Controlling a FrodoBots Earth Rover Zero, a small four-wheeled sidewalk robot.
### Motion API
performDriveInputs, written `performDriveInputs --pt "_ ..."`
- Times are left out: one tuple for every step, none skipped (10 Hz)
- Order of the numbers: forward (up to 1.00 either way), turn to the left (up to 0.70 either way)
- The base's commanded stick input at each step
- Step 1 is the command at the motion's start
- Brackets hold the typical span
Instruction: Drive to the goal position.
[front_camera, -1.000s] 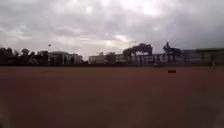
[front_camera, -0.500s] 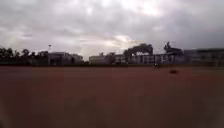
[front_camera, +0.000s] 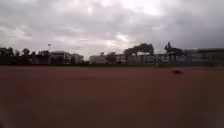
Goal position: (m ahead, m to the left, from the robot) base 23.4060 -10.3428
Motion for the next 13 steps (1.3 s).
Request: performDriveInputs --pt "0.70 0.00" --pt "0.70 0.00" --pt "0.70 0.00" --pt "0.70 -0.20" --pt "0.70 -0.33" --pt "0.70 -0.29" --pt "0.70 -0.01" --pt "0.70 -0.03" --pt "0.70 -0.05" --pt "0.70 -0.35" --pt "0.70 -0.25" --pt "0.70 0.00" --pt "0.70 0.00"
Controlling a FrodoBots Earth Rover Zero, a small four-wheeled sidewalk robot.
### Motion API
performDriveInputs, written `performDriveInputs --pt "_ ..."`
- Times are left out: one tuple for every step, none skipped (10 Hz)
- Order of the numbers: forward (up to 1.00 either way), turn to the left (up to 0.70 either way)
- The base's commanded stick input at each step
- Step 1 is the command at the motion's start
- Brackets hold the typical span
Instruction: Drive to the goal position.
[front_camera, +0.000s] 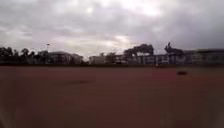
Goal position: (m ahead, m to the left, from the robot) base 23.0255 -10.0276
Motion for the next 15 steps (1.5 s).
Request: performDriveInputs --pt "0.70 -0.06" --pt "0.70 -0.19" --pt "0.70 -0.31" --pt "0.70 -0.20" --pt "0.70 0.00" --pt "0.70 -0.25" --pt "0.70 -0.35" --pt "0.70 -0.35" --pt "0.70 -0.35" --pt "0.70 -0.35" --pt "0.70 -0.35" --pt "0.70 -0.35" --pt "0.70 -0.35" --pt "0.70 -0.35" --pt "0.70 -0.35"
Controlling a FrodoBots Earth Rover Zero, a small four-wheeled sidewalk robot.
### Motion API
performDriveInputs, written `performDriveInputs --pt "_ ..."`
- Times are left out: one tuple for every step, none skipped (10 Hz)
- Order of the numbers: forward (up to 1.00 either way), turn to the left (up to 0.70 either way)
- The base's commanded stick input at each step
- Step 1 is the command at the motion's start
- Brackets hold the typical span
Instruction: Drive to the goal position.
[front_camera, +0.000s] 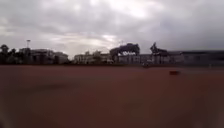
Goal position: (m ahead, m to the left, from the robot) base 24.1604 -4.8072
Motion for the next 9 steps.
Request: performDriveInputs --pt "0.70 -0.35" --pt "0.70 -0.28" --pt "0.70 -0.10" --pt "0.70 0.00" --pt "0.70 0.00" --pt "0.70 0.00" --pt "0.70 -0.02" --pt "0.70 -0.24" --pt "0.70 -0.35"
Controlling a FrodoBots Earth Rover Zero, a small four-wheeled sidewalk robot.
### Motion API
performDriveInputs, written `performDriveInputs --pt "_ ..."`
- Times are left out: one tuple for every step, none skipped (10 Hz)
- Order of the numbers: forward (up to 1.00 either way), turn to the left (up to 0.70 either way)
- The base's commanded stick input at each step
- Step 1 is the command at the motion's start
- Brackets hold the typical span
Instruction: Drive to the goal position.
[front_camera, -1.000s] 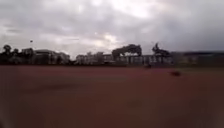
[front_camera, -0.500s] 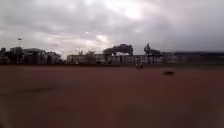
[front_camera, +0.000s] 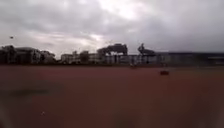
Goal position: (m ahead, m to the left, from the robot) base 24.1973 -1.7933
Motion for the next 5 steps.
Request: performDriveInputs --pt "0.70 -0.35" --pt "0.70 -0.35" --pt "0.70 -0.35" --pt "0.70 -0.35" --pt "0.70 -0.35"
